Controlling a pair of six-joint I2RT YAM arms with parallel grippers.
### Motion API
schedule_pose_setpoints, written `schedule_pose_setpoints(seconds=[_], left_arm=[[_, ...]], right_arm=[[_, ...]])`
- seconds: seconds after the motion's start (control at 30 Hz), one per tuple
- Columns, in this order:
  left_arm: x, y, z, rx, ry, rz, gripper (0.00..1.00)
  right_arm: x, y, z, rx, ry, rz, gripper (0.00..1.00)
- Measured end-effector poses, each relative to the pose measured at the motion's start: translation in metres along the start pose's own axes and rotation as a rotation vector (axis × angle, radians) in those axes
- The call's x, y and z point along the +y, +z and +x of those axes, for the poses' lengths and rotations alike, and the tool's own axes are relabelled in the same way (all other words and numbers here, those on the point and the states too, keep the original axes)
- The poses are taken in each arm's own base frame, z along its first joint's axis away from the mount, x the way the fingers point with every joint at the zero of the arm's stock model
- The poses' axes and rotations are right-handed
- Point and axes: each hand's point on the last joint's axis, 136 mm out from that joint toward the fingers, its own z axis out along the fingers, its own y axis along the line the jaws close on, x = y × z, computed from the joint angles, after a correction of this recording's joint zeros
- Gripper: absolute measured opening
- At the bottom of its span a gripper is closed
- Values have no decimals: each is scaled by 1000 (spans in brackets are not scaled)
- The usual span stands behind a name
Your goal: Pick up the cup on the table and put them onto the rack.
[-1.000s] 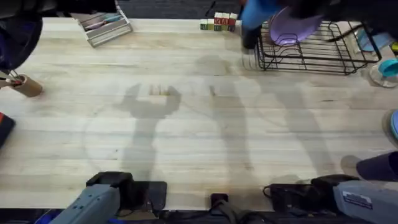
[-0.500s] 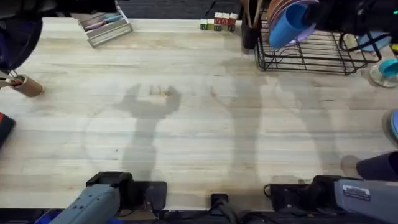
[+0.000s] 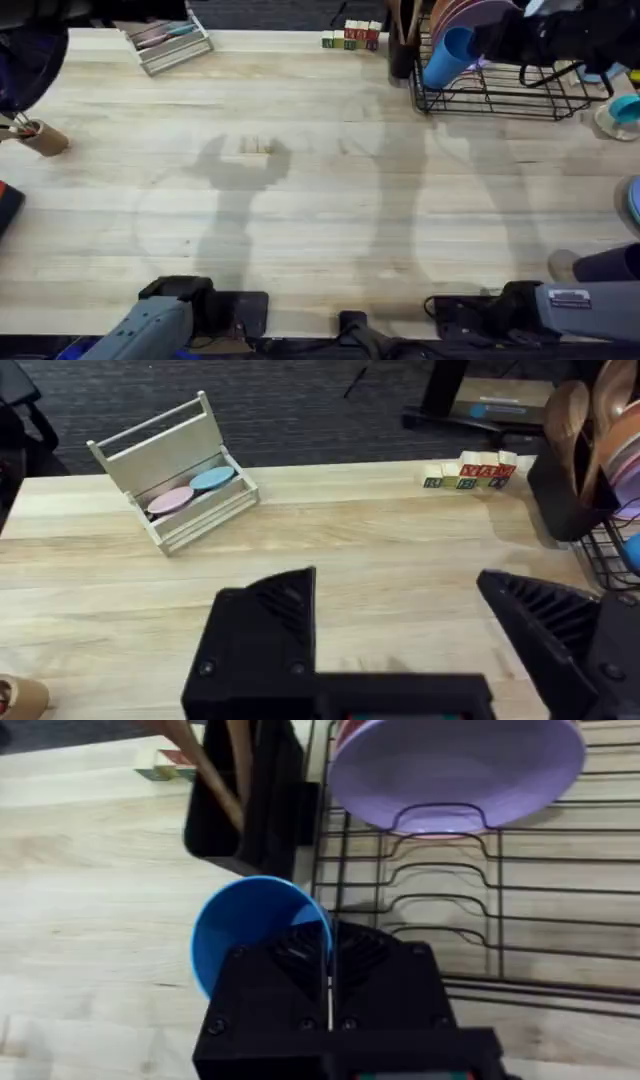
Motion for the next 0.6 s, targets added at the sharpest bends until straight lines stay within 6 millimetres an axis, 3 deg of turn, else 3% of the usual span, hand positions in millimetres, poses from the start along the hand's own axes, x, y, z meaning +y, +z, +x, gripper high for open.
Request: schedule_pose_setpoints(seconds=[0.3,0.6], left_arm=[[0,0,0,0,0,0,993],[0,0,0,0,0,0,993]], right_arm=[[-14,2,3,11,4,74,31],[-26,33,29,100,21,98,31]])
